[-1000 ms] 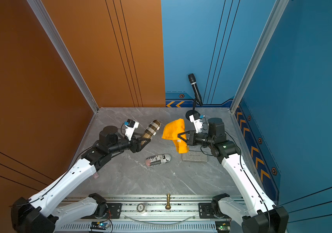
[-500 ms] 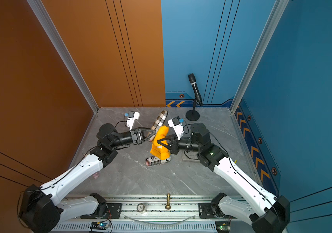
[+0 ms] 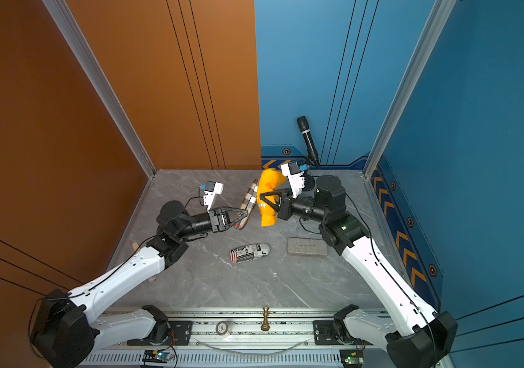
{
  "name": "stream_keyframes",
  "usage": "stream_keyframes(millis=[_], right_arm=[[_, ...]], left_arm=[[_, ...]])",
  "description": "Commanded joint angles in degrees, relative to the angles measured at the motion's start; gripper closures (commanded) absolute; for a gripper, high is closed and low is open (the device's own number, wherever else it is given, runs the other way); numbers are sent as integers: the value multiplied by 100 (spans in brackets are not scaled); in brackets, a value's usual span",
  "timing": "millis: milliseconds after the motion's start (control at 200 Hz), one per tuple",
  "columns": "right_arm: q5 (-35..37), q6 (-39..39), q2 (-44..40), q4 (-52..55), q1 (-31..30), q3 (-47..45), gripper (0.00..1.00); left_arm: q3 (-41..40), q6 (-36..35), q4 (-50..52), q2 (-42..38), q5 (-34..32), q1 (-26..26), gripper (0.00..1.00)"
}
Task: Wipe the eyeglass case
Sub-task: Wipe the dirt from the eyeglass case.
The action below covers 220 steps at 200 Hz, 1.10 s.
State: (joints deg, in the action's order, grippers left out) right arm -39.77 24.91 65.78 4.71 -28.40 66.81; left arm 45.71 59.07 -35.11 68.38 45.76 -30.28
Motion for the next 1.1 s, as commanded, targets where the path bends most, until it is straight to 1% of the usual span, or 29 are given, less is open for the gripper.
stream_keyframes(millis=[0,105,185,240,300,365,415,551,601,701,761,831,956,1036,1096], right_arm=[[-74,31,-31,-252,-460,-487,100],[-179,110,-180,-651,-809,-834,100],[-256,-12,-232,-567,-833,-786,100],[-386,-60,-216,-499,-656,-682,100],[-580,-68,-107,-410,-256,-461,100],[-865,-69,113,-270,187,-59,100],[-1054,-100,314,-137,421,299,100],[-1128,-283,726,331,579,955,100],[-1130,-373,765,496,560,1035,100],[-1070,-634,654,834,369,877,100],[-1001,-796,516,1003,184,618,100],[-995,-804,337,1022,-2,201,100],[-990,-435,-71,459,-451,-585,100],[-1024,-275,-201,216,-701,-688,100],[-1017,-320,-199,208,-709,-607,100]], left_arm=[[188,93,-180,14,399,-52,59],[181,154,-180,-28,395,-6,59],[170,209,-180,-35,410,-4,59],[159,246,-180,-29,449,-8,59],[159,286,-180,-18,537,-27,59],[158,326,-180,6,624,-48,59],[155,341,-180,19,678,-78,59],[157,359,-180,44,689,-101,59],[163,348,-182,54,693,-101,59],[177,340,-180,106,715,-66,59],[183,356,-224,131,736,-45,59],[202,433,-361,173,749,-5,59],[194,677,-659,248,751,103,59],[185,758,-761,290,753,128,59],[180,793,-816,314,772,130,59]])
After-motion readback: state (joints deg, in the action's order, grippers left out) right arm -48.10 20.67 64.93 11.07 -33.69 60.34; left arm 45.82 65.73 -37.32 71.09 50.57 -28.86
